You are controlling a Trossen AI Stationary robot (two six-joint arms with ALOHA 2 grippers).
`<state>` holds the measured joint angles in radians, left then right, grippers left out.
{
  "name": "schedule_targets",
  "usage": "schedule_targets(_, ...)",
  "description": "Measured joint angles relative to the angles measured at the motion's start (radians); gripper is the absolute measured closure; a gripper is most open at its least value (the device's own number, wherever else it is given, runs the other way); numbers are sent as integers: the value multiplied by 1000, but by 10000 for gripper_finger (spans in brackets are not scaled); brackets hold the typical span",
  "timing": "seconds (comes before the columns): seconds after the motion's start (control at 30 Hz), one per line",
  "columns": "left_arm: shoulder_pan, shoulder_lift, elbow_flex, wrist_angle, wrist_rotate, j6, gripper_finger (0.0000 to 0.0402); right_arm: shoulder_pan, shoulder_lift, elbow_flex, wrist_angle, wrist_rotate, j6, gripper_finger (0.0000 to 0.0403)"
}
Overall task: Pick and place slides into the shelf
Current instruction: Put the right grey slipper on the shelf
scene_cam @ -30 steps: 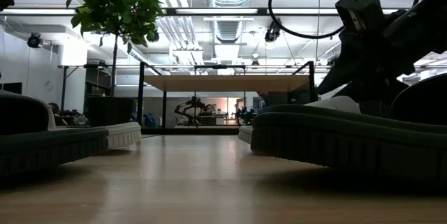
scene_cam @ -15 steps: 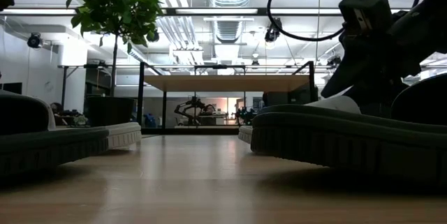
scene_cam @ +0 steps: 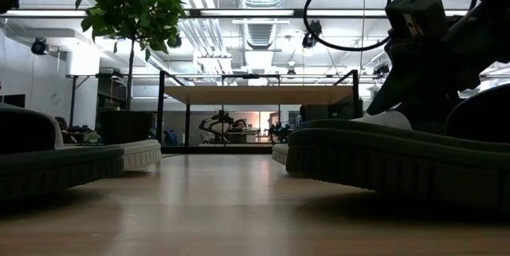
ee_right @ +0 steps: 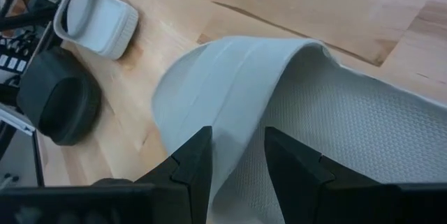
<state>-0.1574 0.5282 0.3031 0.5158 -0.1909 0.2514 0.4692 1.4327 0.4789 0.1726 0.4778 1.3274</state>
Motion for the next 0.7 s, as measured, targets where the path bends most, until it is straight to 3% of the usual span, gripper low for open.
schedule_targets(0.33,0,3,0,0,0,0,253,-2,73,2,75,-10,-1,292)
schedule_targets(0.7,0,2,0,1,0,0,253,-4,73,4,74,-5,-114,365)
